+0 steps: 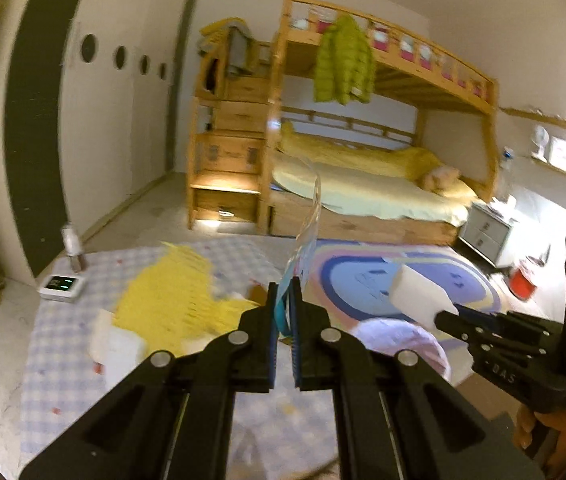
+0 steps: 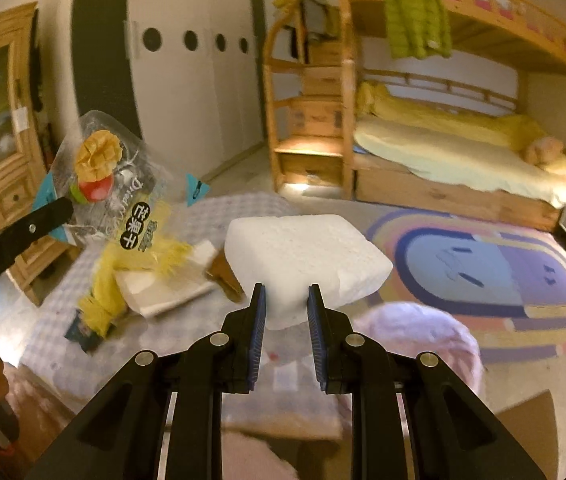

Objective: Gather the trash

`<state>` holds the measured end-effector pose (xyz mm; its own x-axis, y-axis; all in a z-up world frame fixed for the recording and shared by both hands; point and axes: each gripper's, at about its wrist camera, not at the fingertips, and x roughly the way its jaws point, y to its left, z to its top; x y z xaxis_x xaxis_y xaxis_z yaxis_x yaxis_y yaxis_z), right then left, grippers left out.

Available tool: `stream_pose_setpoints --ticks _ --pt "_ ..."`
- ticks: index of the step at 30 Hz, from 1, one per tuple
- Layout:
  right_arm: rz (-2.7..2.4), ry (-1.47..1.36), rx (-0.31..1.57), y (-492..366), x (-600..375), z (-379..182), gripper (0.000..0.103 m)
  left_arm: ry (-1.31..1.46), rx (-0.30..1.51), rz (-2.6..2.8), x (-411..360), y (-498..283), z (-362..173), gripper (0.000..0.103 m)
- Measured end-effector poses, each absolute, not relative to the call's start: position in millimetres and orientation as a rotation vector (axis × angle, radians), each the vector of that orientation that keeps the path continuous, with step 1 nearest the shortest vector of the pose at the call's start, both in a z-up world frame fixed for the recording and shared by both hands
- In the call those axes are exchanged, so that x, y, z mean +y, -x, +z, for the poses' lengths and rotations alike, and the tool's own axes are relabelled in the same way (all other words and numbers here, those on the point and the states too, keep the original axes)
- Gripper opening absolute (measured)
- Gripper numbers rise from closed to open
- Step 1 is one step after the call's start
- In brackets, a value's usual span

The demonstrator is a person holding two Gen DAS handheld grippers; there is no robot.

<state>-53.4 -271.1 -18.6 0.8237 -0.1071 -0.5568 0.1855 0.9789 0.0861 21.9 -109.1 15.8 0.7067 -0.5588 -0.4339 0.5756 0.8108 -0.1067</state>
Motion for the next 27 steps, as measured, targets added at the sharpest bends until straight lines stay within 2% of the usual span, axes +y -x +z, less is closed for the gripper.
stream_pose_setpoints --ticks 13,27 --pt "-0.366 -0.222 0.647 97 -345 -52 0.023 -0.165 0.605 -0.86 -229 -7 -36 0.004" --pt "-0.487 -0.308 0.757 75 -419 -115 0.023 -0.198 0.727 -0.906 -322 -51 -74 0.005"
